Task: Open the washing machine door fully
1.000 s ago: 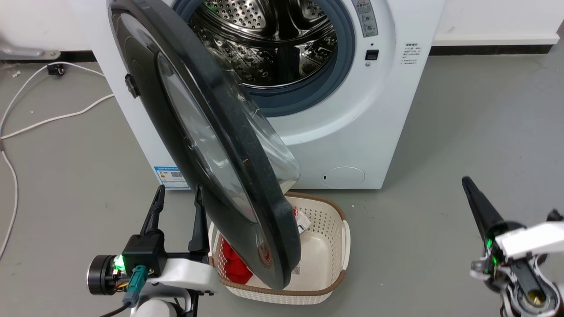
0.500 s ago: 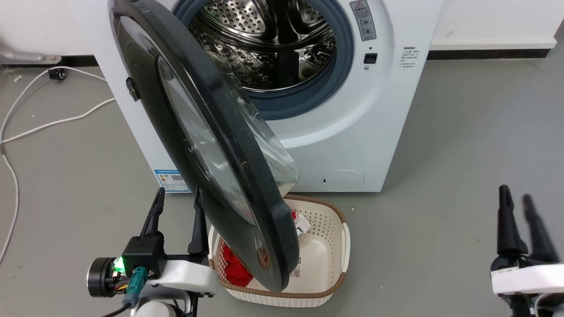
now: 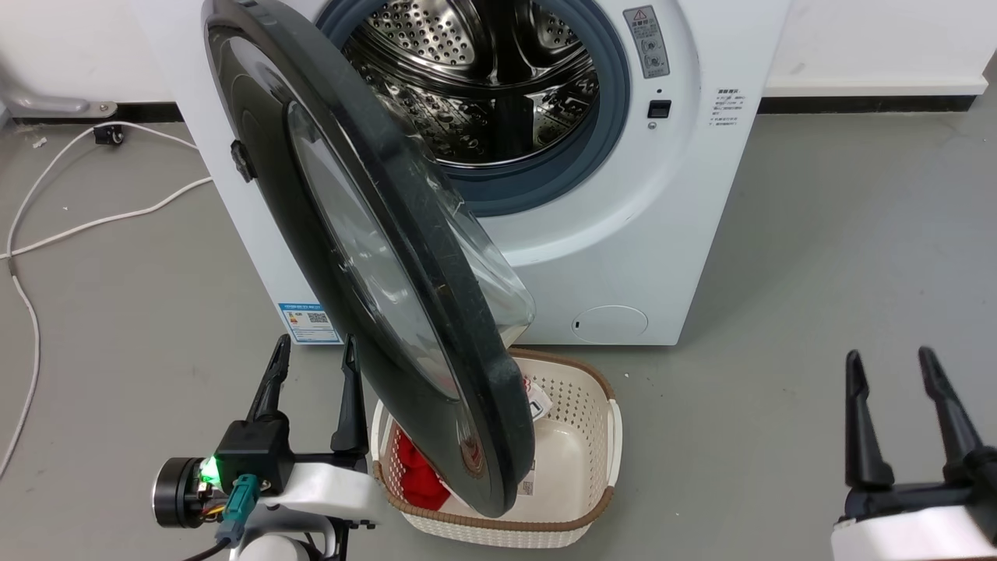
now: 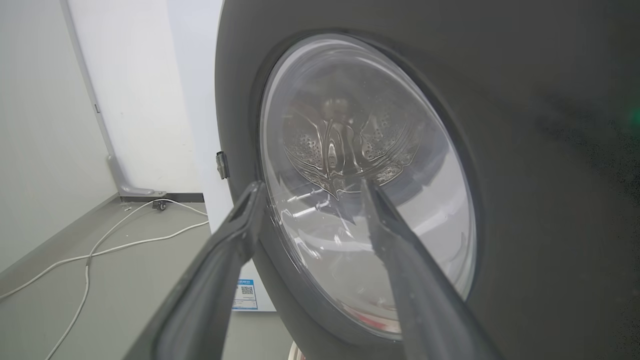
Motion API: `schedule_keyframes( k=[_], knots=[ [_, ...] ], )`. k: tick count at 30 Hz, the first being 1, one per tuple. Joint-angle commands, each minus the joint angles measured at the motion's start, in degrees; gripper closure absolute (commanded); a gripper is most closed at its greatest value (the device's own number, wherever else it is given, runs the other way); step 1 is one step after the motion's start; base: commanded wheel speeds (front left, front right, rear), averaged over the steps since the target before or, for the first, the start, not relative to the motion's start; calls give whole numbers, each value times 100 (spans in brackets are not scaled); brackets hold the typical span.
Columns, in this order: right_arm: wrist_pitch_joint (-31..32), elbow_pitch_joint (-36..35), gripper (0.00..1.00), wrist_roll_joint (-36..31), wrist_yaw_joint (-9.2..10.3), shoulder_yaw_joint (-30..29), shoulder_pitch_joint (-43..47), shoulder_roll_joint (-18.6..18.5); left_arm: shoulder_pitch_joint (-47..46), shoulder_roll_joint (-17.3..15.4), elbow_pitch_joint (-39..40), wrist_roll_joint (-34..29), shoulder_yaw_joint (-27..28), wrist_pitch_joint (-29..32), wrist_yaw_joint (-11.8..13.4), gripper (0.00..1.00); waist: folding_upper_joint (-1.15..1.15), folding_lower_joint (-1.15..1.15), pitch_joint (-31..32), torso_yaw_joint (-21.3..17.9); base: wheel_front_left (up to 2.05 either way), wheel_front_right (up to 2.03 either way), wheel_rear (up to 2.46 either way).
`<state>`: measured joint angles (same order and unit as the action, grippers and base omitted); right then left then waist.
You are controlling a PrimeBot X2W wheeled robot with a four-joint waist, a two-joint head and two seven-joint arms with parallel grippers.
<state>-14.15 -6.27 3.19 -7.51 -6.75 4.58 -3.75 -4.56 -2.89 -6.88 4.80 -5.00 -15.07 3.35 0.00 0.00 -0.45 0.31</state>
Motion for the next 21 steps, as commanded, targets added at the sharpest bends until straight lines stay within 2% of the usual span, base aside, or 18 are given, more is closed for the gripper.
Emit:
schedule_keyframes(
  k=[1, 10, 18, 19, 20, 21],
  knots=[
    [10, 22, 0, -94, 4, 33, 133, 35, 79, 3, 0, -14, 16, -15, -25, 0, 0, 0, 7, 7, 0, 0, 0],
    [-38, 535, 0, -114, 4, 113, 209, 94, 98, 3, 4, -47, 23, -15, -41, 0, 0, 0, 46, 11, 0, 0, 0],
    [-68, 721, 0, -68, 4, 91, 111, 95, 104, 3, -31, -14, 8, -15, -73, 0, 0, 0, 87, -15, 0, 0, 0],
    [-72, 732, 0, -64, 4, 95, 98, 96, 101, 3, -41, -3, 12, -15, -71, 40, 0, 0, 90, -19, 0, 0, 0],
    [-76, 741, 0, -58, 4, 99, 84, 95, 97, 3, -54, 5, 13, -15, -82, 90, 0, 0, 91, -23, 0, 0, 0],
    [-79, 753, 0, -56, 4, 100, 72, 95, 98, 3, -80, 22, 11, -15, -92, 100, 0, 0, 92, -27, 0, 0, 0]
  ],
)
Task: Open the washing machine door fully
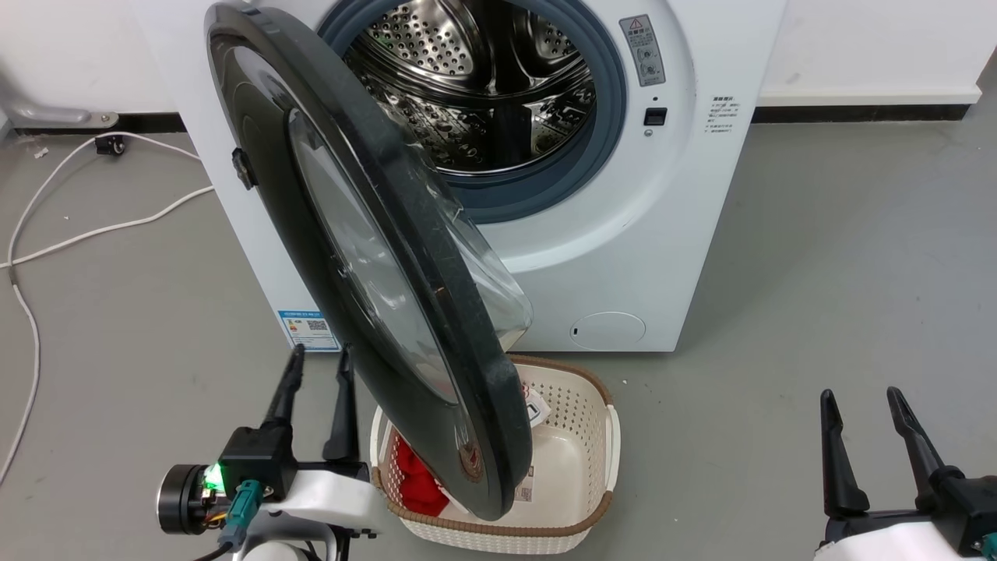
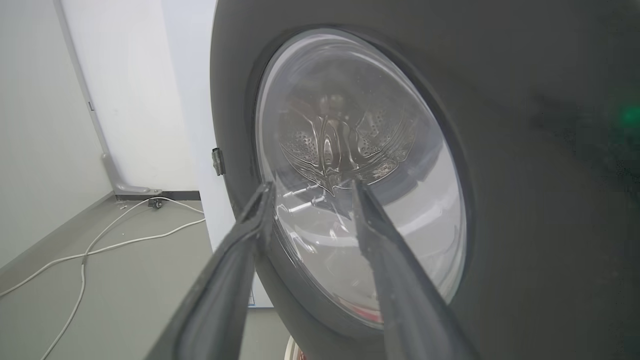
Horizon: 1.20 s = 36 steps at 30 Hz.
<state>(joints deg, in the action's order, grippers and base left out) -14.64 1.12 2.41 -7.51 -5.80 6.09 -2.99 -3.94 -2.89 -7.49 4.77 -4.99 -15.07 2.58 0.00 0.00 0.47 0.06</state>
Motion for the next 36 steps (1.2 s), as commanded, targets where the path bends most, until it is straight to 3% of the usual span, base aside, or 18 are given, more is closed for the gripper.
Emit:
schedule_keyframes(
  k=[1, 17, 27, 36],
  knots=[
    [-31, 25, 0, 28, 4, 5, -82, 19, 33, 3, -33, 32, 10, -15, -26, 100, 0, 0, 2, -5, 0, 0, 0],
    [-52, 121, 0, 18, 4, -13, -124, 20, -154, 3, 237, 177, -26, -14, 51, 100, 0, 0, -28, 9, 0, 0, 0],
    [-48, 135, 0, 42, 4, -30, -145, 20, -390, 4, 1803, 82, -78, -14, 192, 100, 0, 0, -56, 59, 0, 0, 0],
    [-50, 181, 0, 43, 4, 9, -166, 19, -686, 3, 3209, -1, -820, -13, 43, 100, 0, 0, -40, 44, 0, 0, 0]
  ],
)
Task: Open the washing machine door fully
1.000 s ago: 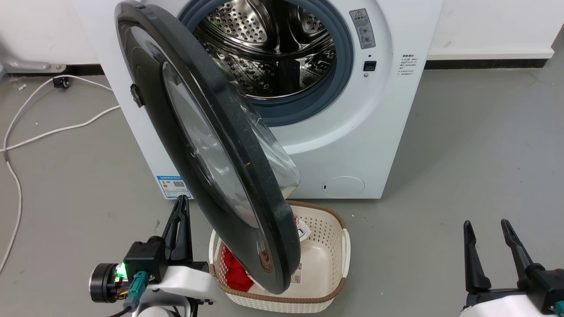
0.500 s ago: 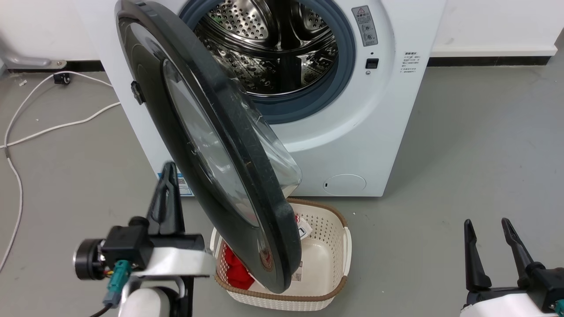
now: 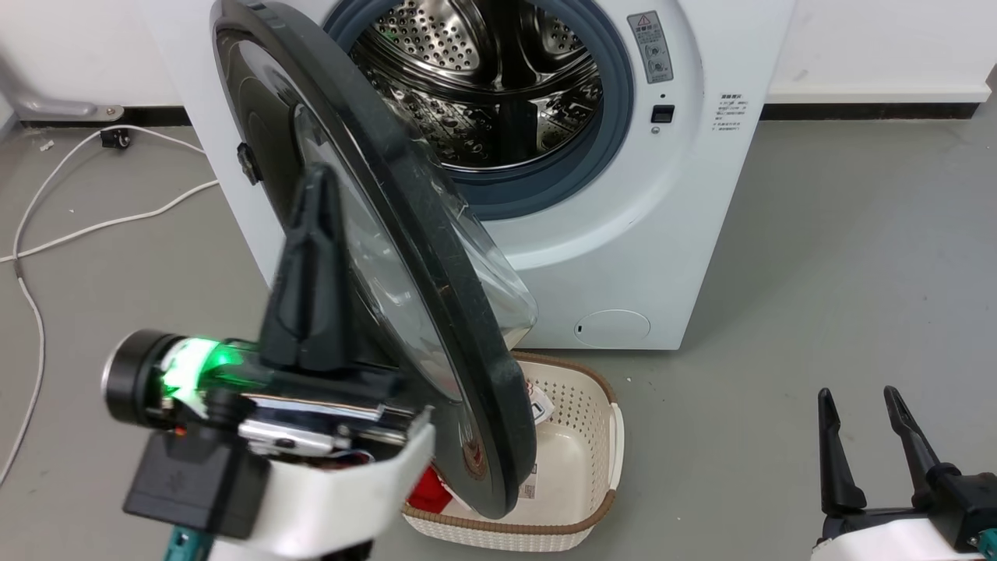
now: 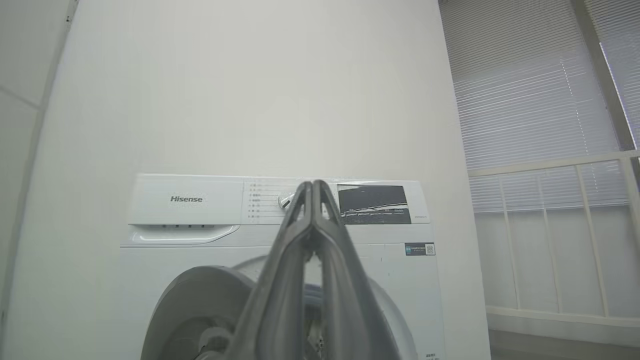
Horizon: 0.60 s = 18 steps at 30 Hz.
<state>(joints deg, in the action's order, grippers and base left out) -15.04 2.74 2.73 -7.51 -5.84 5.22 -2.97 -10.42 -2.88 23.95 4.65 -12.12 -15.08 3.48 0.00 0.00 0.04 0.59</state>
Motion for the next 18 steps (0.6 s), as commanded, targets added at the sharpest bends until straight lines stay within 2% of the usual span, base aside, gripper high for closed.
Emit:
schedule_keyframes(
  k=[1, 6, 10, 12, 13, 18],
  knots=[
    [-11, 28, 0, 11, 4, 14, -76, 16, -35, 1, 123, 21, -240, -12, -98, 100, 0, 0, 8, -17, 0, 0, 0],
    [-12, 52, 0, 33, 4, 35, -62, 16, 36, 0, 141, 186, -969, 97, -420, 100, 0, 0, 30, -72, 0, 0, 0],
    [-12, 60, 0, 57, 4, 40, -33, 17, 170, 1, -19, 409, -1520, 560, -673, 100, 0, 0, 34, -100, 0, 0, 0],
    [-12, 64, 0, 64, 4, 40, -24, 16, 229, 0, -80, 471, -1658, 689, -720, 100, 0, 0, 32, -102, 0, 0, 0],
    [-12, 77, 0, 76, 4, 51, -6, 16, 445, -15, -265, 643, -1997, 1097, -803, 100, 0, 0, 26, -109, 0, 0, 0],
    [-12, 106, 0, 114, 4, 60, 15, 16, 928, -103, -580, 842, -2272, 1652, -740, 100, 0, 0, 13, -101, 0, 0, 0]
  ],
)
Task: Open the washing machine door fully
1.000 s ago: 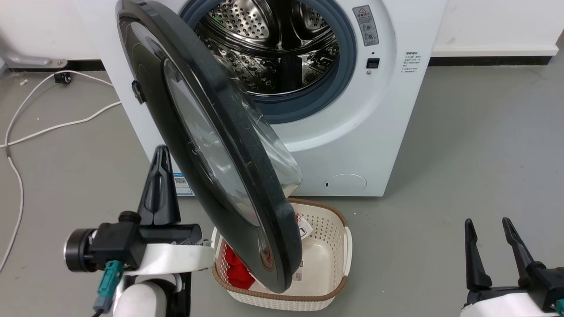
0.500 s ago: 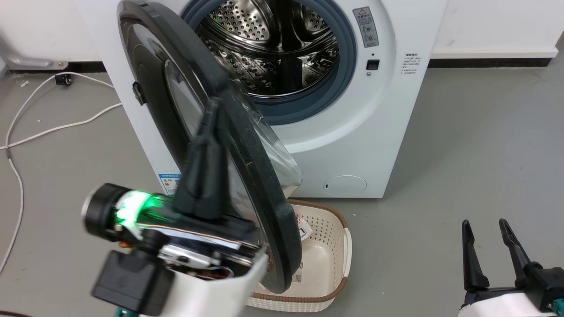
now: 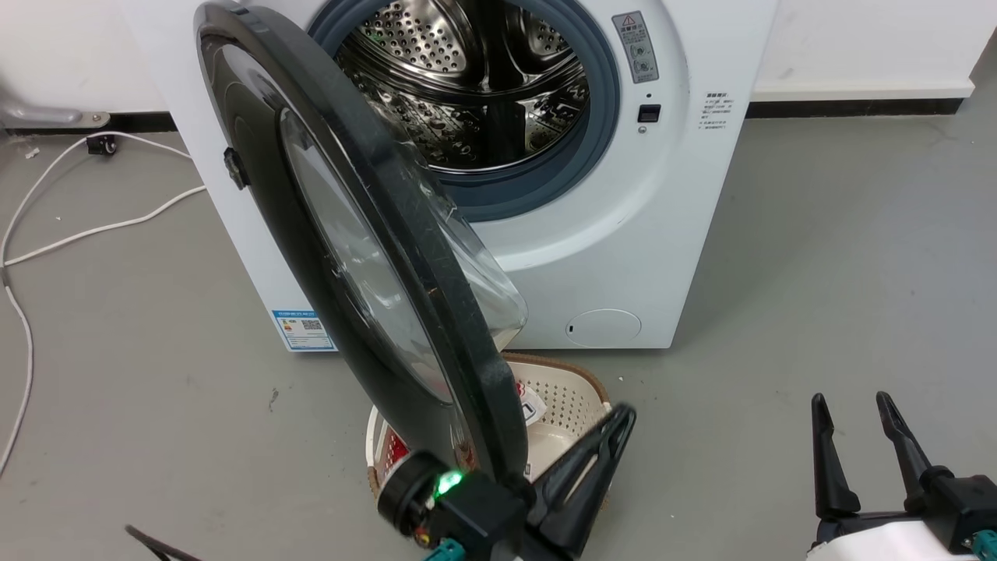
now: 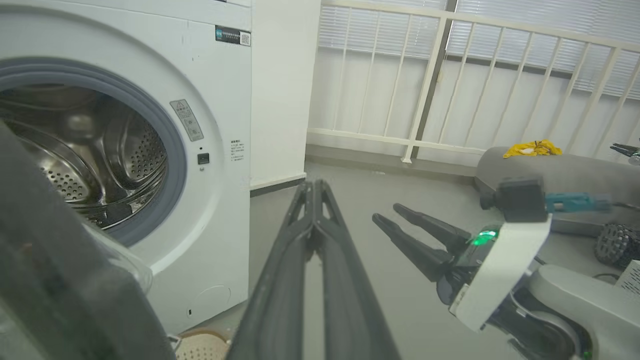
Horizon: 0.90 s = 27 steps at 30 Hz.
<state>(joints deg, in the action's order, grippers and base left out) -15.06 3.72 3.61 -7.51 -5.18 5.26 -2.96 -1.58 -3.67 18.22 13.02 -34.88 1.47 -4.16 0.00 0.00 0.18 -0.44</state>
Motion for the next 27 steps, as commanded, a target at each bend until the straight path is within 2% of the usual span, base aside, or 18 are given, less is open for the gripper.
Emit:
schedule_keyframes(
  k=[1, 8, 16, 27],
  knots=[
    [-10, 17, 0, 34, 4, -1, 16, 15, 136, -47, -67, 34, -25, 76, 45, 100, 0, 0, -3, 4, 0, 0, 0],
    [-10, 46, 0, 91, 4, 26, -40, 15, 437, -152, -566, 60, -26, 240, 220, 100, 0, 0, -76, 45, 0, 0, 0],
    [6, 63, 0, 85, 4, 65, -128, 14, 11, -31, -1293, 73, 72, -182, 349, 100, 0, 0, -174, 7, 0, 0, 0],
    [13, 130, 0, 179, 4, 112, -222, 14, -669, 61, -2028, 176, 128, -820, 735, 100, 0, 0, -383, -90, 0, 0, 0]
  ],
)
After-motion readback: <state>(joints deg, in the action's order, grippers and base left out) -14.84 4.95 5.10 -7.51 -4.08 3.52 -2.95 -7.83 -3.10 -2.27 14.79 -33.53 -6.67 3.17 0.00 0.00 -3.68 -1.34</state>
